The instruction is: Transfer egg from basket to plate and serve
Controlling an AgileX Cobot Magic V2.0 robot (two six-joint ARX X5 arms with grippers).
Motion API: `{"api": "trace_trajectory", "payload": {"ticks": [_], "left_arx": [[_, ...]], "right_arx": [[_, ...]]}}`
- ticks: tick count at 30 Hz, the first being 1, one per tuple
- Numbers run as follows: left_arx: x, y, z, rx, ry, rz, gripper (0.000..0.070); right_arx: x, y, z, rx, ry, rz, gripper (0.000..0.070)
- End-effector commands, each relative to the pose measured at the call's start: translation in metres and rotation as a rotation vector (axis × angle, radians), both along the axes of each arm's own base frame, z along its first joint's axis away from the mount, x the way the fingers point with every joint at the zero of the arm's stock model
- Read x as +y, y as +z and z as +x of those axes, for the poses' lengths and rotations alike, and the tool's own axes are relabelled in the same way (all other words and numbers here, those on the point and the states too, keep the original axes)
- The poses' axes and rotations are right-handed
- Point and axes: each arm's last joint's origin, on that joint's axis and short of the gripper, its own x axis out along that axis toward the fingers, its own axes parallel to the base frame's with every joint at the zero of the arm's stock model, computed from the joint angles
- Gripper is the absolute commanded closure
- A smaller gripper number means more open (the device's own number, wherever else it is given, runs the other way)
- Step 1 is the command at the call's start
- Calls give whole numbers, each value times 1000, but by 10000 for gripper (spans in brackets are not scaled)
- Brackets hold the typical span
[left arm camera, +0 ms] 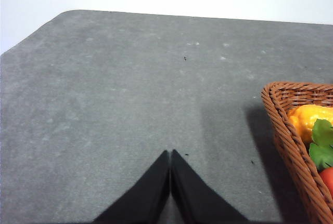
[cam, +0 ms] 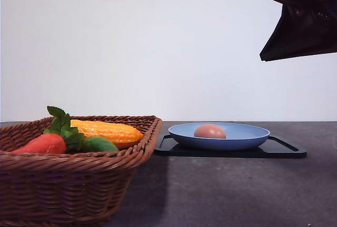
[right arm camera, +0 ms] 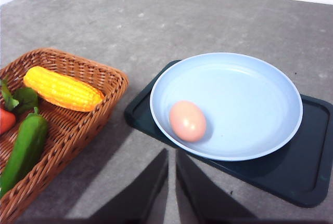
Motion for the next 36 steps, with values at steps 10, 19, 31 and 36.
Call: {"api": "trace_trajectory", "payload": {"ticks": [10, 19, 31, 36], "left_arx": [[0, -9, 1, 38, 0, 5, 700], [0, -9, 1, 38, 0, 5, 700], [0, -9, 1, 38, 0, 5, 700], [0, -9, 1, 38, 0, 5, 700]], "right_arx": [[2, 4, 1, -9, -2, 18, 700], [2, 4, 1, -9, -2, 18, 700], [-43, 12, -29, -298, -169, -60, 700], [-69, -10, -46, -385, -301, -27, 700]]}}
